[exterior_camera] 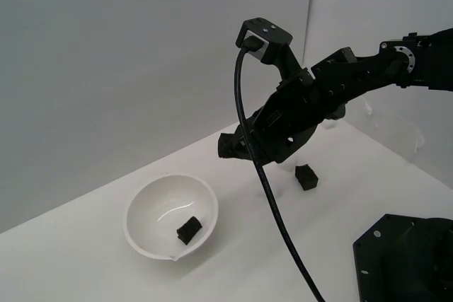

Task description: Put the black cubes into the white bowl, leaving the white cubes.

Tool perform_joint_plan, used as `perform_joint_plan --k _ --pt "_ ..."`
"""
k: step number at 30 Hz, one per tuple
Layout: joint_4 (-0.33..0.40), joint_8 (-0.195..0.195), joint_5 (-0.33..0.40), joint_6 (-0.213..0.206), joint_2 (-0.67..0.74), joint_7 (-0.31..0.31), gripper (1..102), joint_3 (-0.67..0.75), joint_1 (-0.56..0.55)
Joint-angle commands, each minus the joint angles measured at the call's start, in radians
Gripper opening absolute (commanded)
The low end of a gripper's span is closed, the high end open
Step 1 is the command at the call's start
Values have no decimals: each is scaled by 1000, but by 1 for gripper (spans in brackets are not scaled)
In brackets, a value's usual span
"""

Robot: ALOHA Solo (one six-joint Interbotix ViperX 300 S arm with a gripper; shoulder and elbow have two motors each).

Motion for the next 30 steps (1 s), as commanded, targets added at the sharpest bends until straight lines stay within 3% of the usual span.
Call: perform_joint_plan --k 1,15,22,24,28,30 --pt "-34 14 -35 -23 -20 -5 2 -17 -35" --pt "-150 14 -156 -26 -268 -72 2 -267 -199" --pt "-155 14 -160 -57 -293 -132 6 -288 -232" --pt "-155 14 -160 -63 -293 -146 19 -288 -233" --pt "-155 14 -160 -80 -301 -152 71 -298 -233" --pt "-153 14 -158 -87 -305 -153 90 -302 -233"
